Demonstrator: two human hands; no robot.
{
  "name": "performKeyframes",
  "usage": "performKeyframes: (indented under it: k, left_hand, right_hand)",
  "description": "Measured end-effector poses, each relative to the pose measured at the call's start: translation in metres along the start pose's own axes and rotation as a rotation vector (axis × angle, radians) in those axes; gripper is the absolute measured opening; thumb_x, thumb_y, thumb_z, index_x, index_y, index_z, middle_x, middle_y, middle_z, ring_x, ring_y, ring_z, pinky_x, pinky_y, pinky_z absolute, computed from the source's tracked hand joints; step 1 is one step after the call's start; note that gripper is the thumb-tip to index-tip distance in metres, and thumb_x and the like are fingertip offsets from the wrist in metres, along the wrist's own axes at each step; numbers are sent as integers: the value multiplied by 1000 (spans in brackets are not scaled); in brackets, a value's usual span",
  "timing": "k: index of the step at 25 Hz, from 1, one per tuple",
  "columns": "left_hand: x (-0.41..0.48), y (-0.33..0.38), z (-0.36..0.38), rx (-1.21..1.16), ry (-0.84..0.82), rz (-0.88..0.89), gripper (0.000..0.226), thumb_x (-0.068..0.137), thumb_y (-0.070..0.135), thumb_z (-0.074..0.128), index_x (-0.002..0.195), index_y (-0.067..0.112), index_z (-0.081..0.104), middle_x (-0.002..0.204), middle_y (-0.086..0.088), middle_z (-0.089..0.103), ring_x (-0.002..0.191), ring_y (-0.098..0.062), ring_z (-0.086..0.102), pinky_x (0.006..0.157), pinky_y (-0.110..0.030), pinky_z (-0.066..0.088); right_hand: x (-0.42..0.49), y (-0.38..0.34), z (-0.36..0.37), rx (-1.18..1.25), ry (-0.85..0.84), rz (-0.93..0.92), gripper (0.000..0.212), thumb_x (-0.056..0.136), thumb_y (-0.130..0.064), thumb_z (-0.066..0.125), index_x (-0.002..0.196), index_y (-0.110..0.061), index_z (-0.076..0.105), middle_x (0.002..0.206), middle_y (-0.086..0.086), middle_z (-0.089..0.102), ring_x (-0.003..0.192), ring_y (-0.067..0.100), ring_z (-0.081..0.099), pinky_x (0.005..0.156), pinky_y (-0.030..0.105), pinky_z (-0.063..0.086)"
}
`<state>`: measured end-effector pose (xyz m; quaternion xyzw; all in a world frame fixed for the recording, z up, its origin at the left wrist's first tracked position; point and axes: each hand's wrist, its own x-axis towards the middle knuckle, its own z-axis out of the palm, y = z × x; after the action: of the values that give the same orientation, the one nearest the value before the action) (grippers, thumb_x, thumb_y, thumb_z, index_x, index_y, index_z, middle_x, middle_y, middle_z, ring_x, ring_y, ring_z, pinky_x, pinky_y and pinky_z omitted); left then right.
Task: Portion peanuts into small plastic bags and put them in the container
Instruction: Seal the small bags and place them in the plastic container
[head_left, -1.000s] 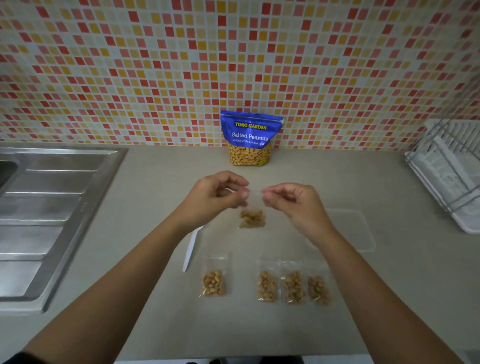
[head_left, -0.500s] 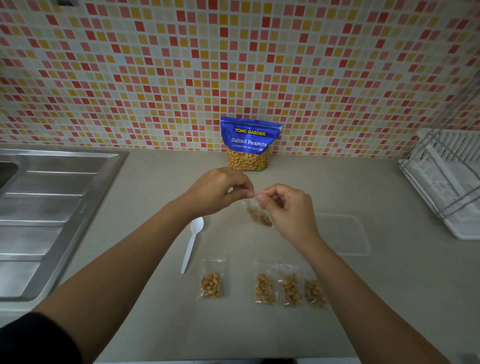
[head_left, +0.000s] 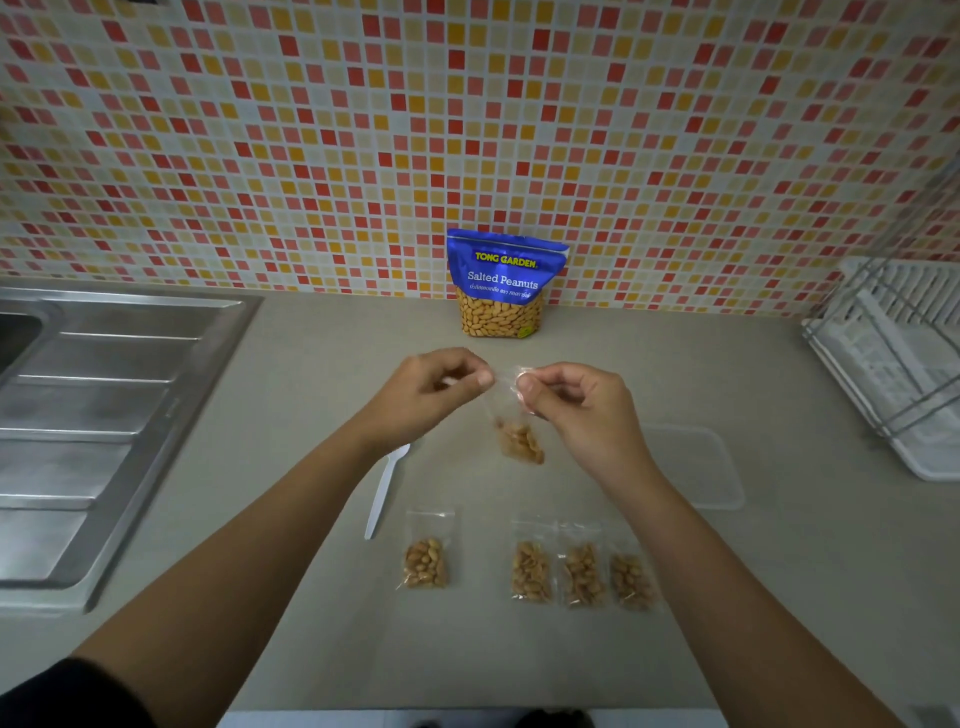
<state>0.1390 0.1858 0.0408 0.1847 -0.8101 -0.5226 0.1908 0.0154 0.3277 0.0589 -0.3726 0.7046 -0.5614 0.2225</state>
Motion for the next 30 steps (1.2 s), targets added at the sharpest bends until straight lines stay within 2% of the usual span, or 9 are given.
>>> performKeyframes:
  k: [2,5,9,11,14,17,24,27,30]
  left_hand:
    - [-15,-9,15,-357,-60,-132,21,88,14,61,108,12,61,97,-7,68,92,-18,66,81,-28,55]
    - [-35,-29,40,-467,-12,-324,21,84,8,64,102,17,60,90,-1,63,84,-14,64,76,-26,55]
    - [-67,-58,72,-163,123,-604,26,81,23,70,102,13,57,73,-1,60,55,-3,59,53,-11,48]
    - [-80,-68,84,87,142,-640,29,82,30,68,99,17,48,67,-3,64,49,-9,58,46,-15,46]
    - [-87,-75,99,287,122,-623,28,85,26,61,95,17,37,77,-12,69,65,-28,65,64,-34,53]
    - [-86,-79,109,517,36,-593,25,88,23,54,99,12,34,91,-17,68,88,-37,63,74,-38,47]
    - [-68,-70,107,853,-88,-375,39,93,39,45,116,7,44,113,-11,58,105,-30,57,85,-34,42]
    - [-45,-74,115,931,-174,-236,43,94,35,43,132,17,44,138,-6,39,123,-27,39,99,-35,37]
    - [-31,-79,129,1035,-275,-235,45,90,41,50,132,24,46,148,-4,25,129,-30,29,102,-40,33]
  right_hand:
    - [4,7,-2,128,-3,70,2,80,-21,71,81,-23,70,75,5,73,73,15,71,80,31,56]
    - [11,39,2,61,-2,183,2,79,-24,73,79,-23,71,78,5,73,75,15,69,84,35,56]
    - [1,92,19,-399,-138,178,15,76,-31,73,84,-19,76,87,-2,75,82,10,68,82,27,53]
    - [-8,106,28,-598,-217,200,19,78,-37,69,88,-23,76,90,-5,75,87,13,68,79,27,53]
    - [-17,120,40,-885,-240,198,19,77,-39,62,89,-31,74,92,-5,74,92,21,66,79,29,47]
    - [-22,131,46,-901,-292,183,17,76,-34,61,88,-31,74,91,-5,74,94,22,62,81,30,44]
    - [-15,140,6,-812,-248,81,25,84,-27,59,103,-17,70,101,9,66,100,29,57,87,34,47]
    - [-18,142,-13,-1030,-442,98,40,85,-31,58,121,-14,60,117,9,56,112,30,46,97,35,41]
    - [-23,146,-10,-1141,-516,65,39,82,-37,62,116,-17,62,119,5,52,114,28,42,98,37,39]
